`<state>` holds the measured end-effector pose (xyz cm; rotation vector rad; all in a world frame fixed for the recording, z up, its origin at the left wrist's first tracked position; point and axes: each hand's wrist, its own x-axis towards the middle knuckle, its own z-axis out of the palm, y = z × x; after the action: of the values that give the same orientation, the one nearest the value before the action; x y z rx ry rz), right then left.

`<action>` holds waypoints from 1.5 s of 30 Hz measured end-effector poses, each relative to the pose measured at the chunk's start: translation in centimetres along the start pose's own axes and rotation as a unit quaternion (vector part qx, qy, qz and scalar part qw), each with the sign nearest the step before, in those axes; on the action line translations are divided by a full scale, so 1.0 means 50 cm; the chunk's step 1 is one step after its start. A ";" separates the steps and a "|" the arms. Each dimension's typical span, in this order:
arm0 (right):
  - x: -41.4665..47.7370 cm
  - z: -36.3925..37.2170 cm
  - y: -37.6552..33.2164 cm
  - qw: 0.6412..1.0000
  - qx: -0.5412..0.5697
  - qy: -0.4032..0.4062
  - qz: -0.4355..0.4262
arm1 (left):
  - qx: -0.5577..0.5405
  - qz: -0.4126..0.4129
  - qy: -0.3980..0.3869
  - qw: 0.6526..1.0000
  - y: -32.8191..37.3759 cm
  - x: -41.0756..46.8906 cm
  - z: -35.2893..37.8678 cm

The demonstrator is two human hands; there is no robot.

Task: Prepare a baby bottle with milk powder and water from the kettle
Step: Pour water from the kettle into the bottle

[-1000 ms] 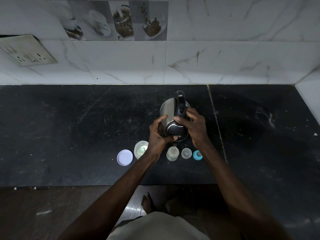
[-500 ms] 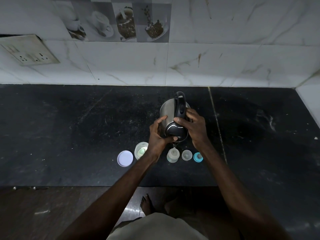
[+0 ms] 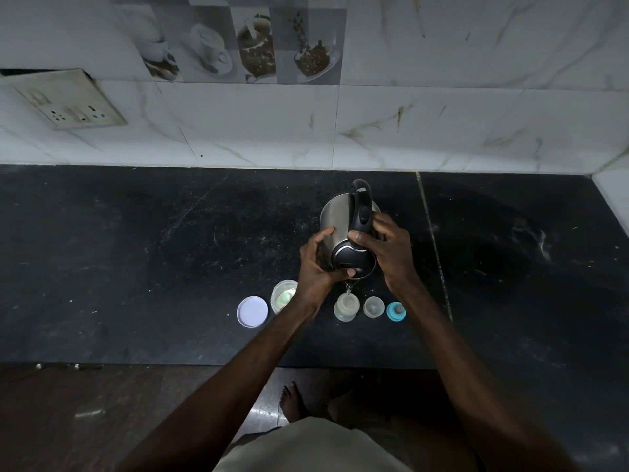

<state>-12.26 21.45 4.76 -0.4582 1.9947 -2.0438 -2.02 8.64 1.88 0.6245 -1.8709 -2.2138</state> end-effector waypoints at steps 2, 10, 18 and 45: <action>0.000 0.000 0.001 1.000 0.004 -0.002 -0.003 | -0.001 0.002 0.001 1.000 0.001 0.000 0.000; 0.003 -0.005 0.012 1.000 -0.001 -0.001 -0.008 | -0.013 0.006 0.003 1.000 0.000 -0.004 0.002; 0.001 -0.004 0.012 1.000 0.003 0.003 0.000 | -0.003 0.003 0.004 1.000 0.000 -0.006 0.001; 0.124 0.037 -0.005 0.986 0.015 -0.047 0.161 | -0.040 -0.146 -0.003 0.988 0.088 0.097 -0.037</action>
<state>-17.24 17.32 5.33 -0.2041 1.8415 -1.8160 -6.16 4.19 4.95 0.9319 -1.7792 -2.4539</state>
